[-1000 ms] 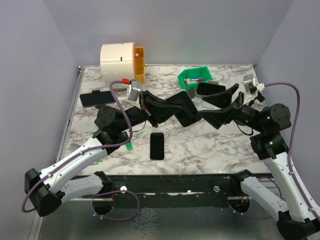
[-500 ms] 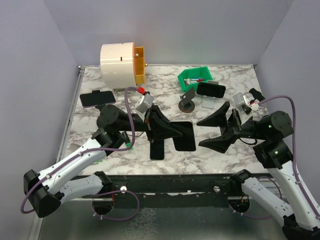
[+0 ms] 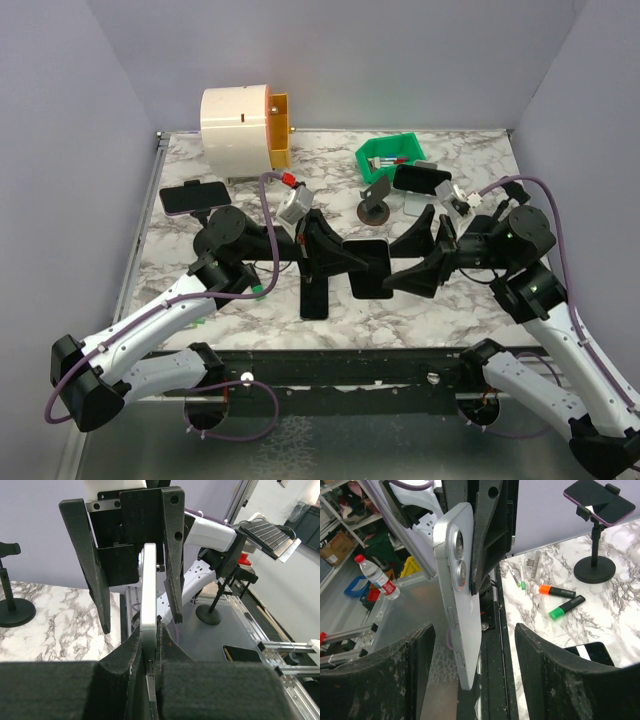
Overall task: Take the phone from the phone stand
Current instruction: Remove the phone from the phone stand, then place the phone at the center of the board.
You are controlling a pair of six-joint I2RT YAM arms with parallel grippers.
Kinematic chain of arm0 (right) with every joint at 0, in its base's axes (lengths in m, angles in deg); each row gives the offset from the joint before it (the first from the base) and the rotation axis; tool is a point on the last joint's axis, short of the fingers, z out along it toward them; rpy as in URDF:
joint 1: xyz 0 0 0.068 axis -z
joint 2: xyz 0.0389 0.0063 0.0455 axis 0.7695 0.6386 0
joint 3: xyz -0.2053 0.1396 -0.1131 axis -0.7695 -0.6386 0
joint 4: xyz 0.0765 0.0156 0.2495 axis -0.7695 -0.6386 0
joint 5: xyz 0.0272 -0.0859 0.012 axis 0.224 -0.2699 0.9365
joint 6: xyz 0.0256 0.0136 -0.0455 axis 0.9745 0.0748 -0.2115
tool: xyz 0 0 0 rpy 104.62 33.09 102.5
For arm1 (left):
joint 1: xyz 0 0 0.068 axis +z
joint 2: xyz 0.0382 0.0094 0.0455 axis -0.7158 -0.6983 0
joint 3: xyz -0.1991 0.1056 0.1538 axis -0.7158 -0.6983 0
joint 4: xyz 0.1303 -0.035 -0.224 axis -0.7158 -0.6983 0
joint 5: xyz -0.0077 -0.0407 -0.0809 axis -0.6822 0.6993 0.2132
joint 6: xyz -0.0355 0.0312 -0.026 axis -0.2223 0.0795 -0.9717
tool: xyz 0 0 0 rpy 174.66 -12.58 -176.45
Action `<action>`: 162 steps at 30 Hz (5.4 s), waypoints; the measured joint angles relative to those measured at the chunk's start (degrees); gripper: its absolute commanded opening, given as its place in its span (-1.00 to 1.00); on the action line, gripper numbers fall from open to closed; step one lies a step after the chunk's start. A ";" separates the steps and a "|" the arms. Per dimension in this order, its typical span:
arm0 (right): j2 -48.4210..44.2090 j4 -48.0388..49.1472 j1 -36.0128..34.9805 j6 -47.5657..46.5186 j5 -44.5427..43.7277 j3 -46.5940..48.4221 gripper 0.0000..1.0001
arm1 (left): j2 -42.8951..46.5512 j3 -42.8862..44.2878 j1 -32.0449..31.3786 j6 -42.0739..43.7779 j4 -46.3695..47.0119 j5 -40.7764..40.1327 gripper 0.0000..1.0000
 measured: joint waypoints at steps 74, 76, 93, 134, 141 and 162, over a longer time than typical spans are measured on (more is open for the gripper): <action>8.50 -1.03 -0.85 6.38 -29.18 -16.31 -0.99 | 16.26 -7.76 -0.02 24.44 -18.53 -49.59 0.98; 10.75 -0.39 -1.11 7.91 -29.20 -19.37 -0.99 | 16.00 -8.15 -0.02 25.68 -18.36 -52.02 0.98; 30.60 18.53 -5.44 22.25 -34.77 -26.34 -0.99 | 19.52 -17.05 -0.02 26.80 -16.79 -55.08 0.98; 47.19 29.46 -5.44 30.01 -27.85 -26.71 -0.20 | 20.31 -17.07 -0.02 27.04 -16.63 -54.10 0.98; 45.55 25.29 -5.44 27.91 -29.70 -26.58 0.06 | 20.28 -17.07 -0.02 27.04 -16.63 -53.92 0.98; 36.30 10.69 -5.44 21.79 -40.24 -25.44 0.09 | 20.20 -17.07 -0.02 27.02 -16.63 -53.00 0.98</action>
